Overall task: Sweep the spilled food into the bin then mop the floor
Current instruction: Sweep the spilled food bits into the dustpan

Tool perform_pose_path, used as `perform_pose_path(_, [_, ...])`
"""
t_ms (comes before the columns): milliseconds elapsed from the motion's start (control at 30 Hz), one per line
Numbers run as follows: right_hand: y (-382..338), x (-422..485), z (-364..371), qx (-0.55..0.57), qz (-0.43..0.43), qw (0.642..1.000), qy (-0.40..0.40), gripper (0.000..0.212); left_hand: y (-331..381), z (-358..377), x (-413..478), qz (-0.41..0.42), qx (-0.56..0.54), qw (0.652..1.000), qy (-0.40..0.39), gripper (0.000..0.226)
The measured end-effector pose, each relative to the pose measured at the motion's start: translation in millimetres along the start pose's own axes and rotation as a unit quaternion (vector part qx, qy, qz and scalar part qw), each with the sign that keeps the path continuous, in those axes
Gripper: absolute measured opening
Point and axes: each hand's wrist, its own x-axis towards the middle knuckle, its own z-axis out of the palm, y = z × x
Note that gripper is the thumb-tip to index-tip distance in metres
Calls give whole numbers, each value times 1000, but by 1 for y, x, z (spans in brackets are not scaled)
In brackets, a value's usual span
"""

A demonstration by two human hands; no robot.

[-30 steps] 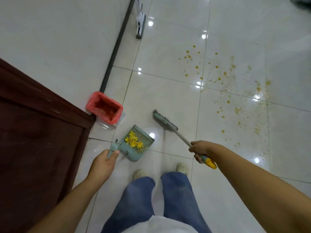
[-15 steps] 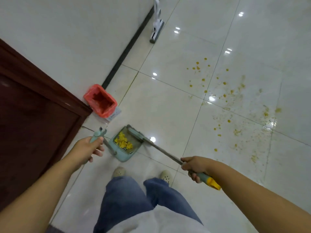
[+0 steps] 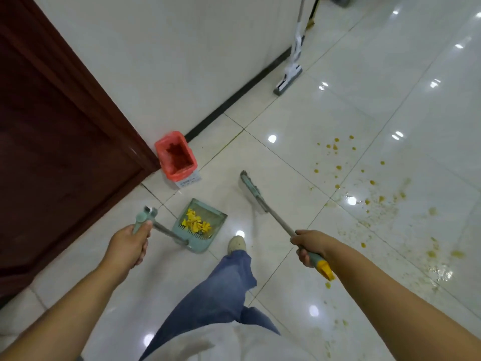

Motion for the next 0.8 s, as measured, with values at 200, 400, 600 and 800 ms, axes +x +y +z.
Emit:
perform_pose_path(200, [-78, 4, -18, -22, -7, 1000, -11, 4, 14, 26, -3, -46, -74, 995, 41, 30])
perform_pose_path(400, [-152, 3, -36, -66, -1, 997, -32, 6, 42, 46, -12, -82, -110, 988, 71, 32])
perform_pose_path(600, [-196, 10, -46, -97, -2, 993, -67, 17, 67, 57, -42, -100, -146, 976, 127, 34])
perform_pose_path(800, [-225, 21, -62, -125, 18, 986, -111, 20, 92, 80, -104, -99, -177, 957, 209, 38])
